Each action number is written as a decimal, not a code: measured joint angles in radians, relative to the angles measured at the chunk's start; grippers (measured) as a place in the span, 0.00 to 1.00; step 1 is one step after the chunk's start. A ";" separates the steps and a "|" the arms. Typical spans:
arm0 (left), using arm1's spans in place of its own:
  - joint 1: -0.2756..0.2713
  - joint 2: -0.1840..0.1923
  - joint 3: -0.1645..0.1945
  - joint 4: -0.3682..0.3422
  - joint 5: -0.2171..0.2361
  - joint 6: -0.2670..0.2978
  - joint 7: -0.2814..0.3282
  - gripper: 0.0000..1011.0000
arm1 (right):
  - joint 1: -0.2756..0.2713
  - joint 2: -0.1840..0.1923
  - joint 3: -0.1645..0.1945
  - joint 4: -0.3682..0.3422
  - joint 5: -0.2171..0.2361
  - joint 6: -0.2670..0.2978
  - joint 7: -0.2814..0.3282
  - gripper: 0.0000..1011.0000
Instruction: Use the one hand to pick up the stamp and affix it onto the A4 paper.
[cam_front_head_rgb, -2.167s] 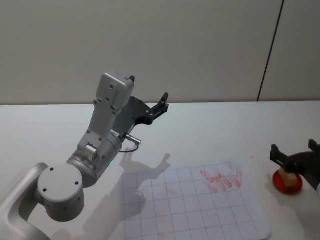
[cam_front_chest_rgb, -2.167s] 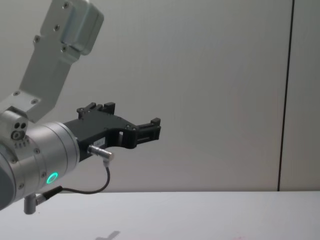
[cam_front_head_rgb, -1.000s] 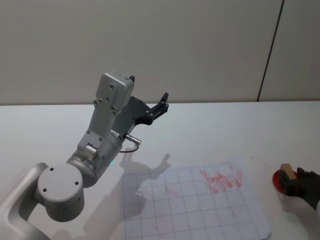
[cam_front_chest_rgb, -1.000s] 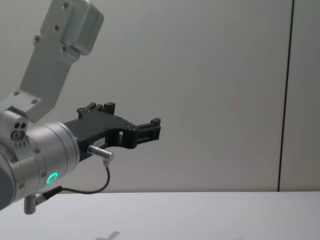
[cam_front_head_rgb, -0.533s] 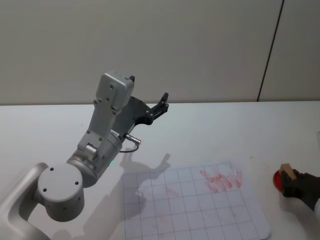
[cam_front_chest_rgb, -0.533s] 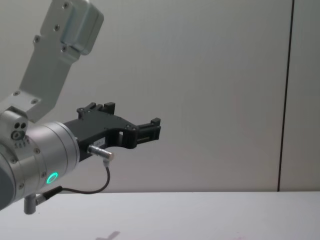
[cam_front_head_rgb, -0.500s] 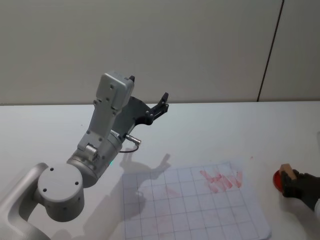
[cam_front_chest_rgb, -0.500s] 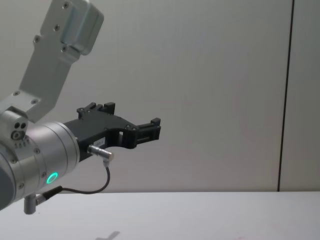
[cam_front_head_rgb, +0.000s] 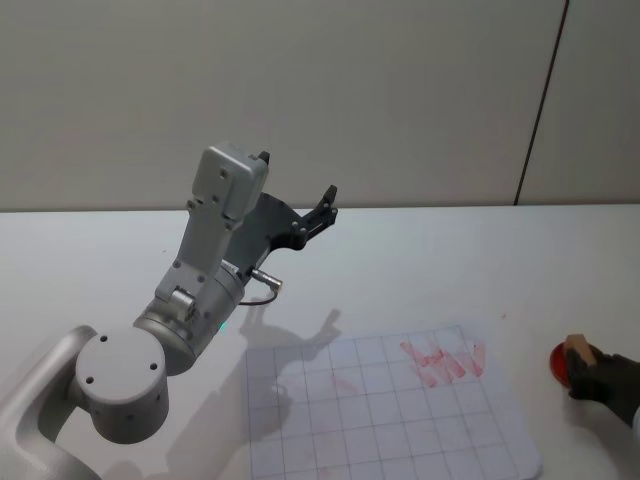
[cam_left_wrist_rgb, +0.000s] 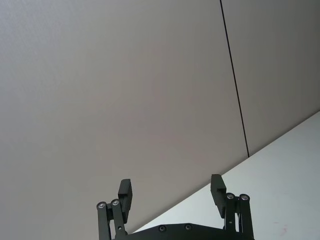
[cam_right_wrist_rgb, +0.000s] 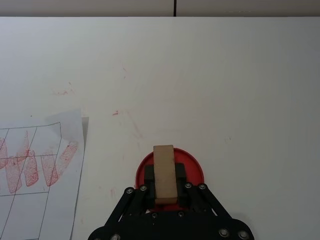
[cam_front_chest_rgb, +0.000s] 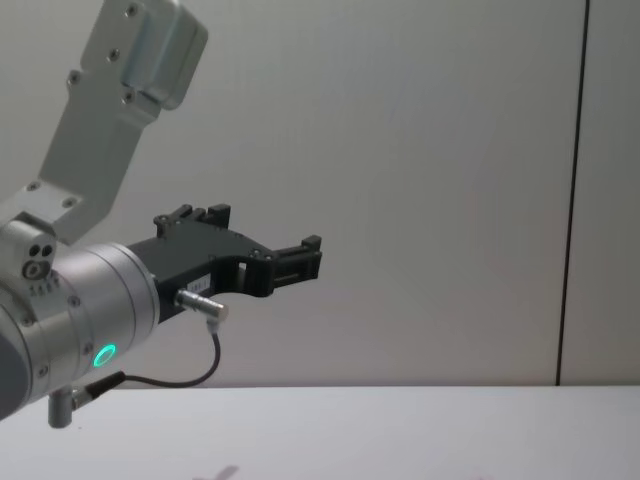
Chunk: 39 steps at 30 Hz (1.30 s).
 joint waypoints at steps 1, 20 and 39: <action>0.000 0.000 0.000 0.000 0.000 0.000 0.000 0.99 | -0.001 -0.001 0.003 0.003 0.008 0.000 0.000 0.22; 0.000 0.000 0.000 0.000 0.000 0.000 0.000 0.99 | 0.000 -0.005 0.020 -0.003 0.040 -0.020 0.015 0.22; 0.000 0.000 0.000 0.000 0.000 0.000 0.000 0.99 | 0.044 -0.007 0.004 -0.159 -0.024 -0.018 0.087 0.22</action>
